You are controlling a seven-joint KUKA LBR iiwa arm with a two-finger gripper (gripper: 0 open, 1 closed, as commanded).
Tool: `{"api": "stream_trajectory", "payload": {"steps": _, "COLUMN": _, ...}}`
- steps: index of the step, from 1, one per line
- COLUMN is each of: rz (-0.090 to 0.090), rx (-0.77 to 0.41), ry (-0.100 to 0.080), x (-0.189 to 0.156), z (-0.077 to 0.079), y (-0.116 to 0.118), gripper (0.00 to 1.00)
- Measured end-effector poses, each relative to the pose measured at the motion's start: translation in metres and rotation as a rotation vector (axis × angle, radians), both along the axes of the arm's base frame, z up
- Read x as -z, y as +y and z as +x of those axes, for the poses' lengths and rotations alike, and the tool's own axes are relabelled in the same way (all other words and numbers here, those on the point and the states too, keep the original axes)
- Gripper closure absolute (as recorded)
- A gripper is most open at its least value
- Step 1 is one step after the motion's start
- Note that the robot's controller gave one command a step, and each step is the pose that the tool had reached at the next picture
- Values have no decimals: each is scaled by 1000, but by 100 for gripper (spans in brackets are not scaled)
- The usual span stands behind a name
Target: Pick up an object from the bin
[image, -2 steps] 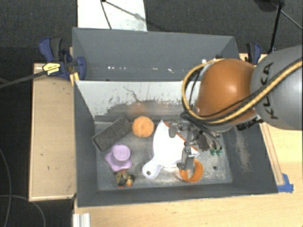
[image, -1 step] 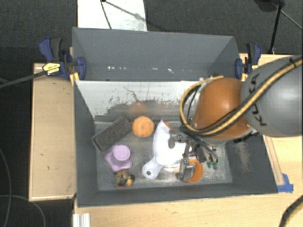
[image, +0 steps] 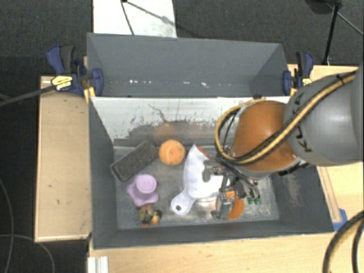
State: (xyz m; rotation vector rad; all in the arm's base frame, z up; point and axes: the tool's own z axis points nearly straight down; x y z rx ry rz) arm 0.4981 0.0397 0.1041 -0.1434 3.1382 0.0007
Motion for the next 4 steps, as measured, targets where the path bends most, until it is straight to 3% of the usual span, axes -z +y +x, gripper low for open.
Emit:
{"api": "stream_trajectory", "payload": {"steps": 1, "rz": 1, "rx": 27, "ry": -1, "x": 34, "z": -15, "y": 7, "gripper": 100}}
{"api": "stream_trajectory", "payload": {"steps": 2, "rz": 1, "rx": 28, "ry": -1, "x": 34, "z": -15, "y": 7, "gripper": 100}}
{"api": "stream_trajectory", "payload": {"steps": 3, "rz": 0, "rx": 13, "ry": 7, "x": -20, "z": -18, "y": -3, "gripper": 100}}
{"api": "stream_trajectory", "payload": {"steps": 4, "rz": 0, "rx": -26, "ry": -12, "x": -26, "z": -11, "y": -3, "gripper": 100}}
